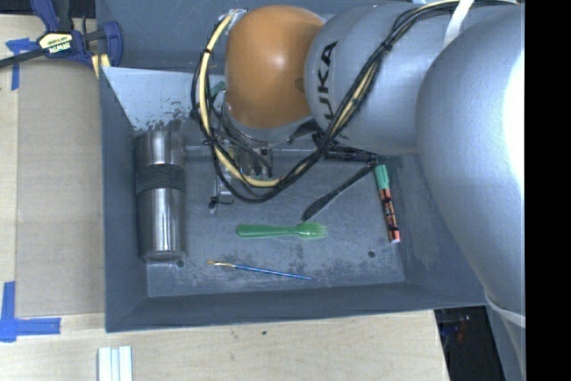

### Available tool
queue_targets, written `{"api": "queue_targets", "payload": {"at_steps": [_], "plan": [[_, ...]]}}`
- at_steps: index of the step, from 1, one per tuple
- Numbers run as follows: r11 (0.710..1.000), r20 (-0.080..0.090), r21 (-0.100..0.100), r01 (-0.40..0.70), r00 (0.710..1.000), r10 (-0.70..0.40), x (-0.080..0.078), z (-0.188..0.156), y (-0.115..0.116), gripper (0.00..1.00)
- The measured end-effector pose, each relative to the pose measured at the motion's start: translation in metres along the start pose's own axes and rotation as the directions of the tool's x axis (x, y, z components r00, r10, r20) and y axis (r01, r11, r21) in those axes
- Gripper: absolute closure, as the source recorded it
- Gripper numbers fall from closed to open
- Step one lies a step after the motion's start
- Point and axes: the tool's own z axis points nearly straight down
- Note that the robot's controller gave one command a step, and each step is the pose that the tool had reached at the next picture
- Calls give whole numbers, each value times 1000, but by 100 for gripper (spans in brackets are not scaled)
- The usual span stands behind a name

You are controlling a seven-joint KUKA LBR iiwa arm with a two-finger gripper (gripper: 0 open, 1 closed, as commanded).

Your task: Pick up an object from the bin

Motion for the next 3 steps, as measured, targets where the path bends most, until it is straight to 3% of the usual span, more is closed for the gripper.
{"api": "queue_targets", "payload": {"at_steps": [1, 2, 3], "plan": [[1000, 8, -2, -4, 1000, 4, -2, -5, -1, 0], [1000, 4, 3, -13, 1000, 13, 3, 77, -133, 0], [968, 14, -1, 251, 968, -251, 24, 34, -33, 0]]}}
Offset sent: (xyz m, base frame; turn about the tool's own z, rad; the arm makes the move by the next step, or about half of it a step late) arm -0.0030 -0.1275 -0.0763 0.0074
